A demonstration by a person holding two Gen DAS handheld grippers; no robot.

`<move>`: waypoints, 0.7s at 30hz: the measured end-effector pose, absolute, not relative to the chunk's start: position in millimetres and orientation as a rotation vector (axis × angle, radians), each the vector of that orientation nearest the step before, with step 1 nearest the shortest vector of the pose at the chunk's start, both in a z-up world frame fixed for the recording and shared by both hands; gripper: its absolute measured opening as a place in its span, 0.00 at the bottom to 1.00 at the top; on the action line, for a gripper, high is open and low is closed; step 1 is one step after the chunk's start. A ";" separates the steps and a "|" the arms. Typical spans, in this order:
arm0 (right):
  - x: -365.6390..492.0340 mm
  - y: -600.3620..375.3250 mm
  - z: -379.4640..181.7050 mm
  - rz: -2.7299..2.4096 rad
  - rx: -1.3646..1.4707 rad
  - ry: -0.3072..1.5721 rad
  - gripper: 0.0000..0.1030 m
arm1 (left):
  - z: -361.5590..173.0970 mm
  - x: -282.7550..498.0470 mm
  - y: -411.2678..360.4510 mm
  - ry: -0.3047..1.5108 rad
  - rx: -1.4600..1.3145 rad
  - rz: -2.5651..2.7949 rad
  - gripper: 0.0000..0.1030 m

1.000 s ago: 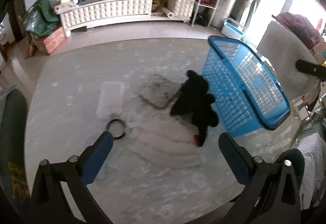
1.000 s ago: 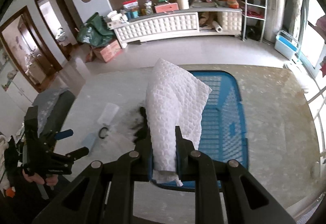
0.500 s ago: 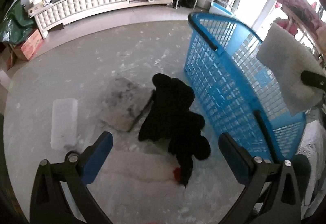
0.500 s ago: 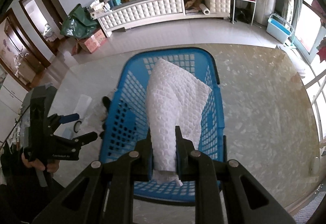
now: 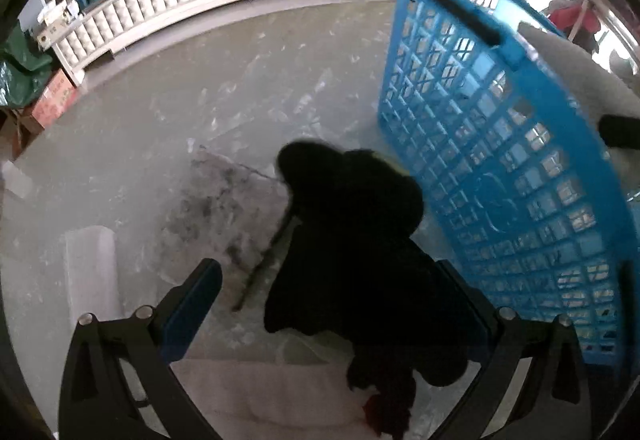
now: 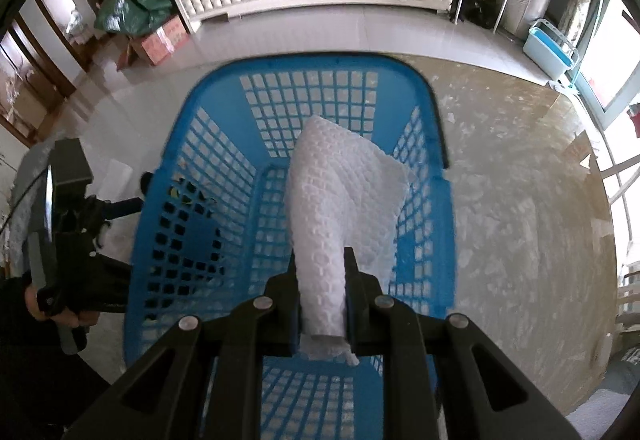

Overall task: Organize soft objects
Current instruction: 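Lower the pad into the basket with the right gripper while the left grasps the plush toy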

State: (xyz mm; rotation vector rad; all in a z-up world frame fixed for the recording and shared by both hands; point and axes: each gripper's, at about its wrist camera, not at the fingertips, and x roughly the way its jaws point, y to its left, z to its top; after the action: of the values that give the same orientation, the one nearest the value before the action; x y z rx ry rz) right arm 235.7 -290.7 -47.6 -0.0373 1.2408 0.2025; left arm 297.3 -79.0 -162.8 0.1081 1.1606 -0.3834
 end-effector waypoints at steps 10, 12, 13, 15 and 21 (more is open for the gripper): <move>260.1 -277.0 -78.9 0.187 -0.104 1.343 0.16 | -184.8 298.5 -74.4 1.219 0.043 -0.415 1.00; 262.6 -275.1 -83.1 0.193 -0.102 1.361 0.17 | -184.5 295.6 -73.0 1.213 0.046 -0.421 0.98; 263.3 -273.5 -85.1 0.191 -0.108 1.371 0.17 | -183.8 294.1 -72.1 1.210 0.043 -0.427 0.94; 267.8 -273.9 -83.8 0.196 -0.116 1.372 0.18 | -181.3 290.9 -71.2 1.209 0.023 -0.461 0.76; 281.3 -265.4 -86.9 0.228 -0.155 1.431 0.21 | -179.4 273.0 -74.9 1.210 -0.090 -0.565 0.43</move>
State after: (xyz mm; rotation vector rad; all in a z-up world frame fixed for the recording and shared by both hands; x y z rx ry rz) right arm 281.3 -265.4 -86.9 -0.1554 1.4307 0.2282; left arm 273.0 -74.9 -179.4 -0.0903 1.2096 -0.5650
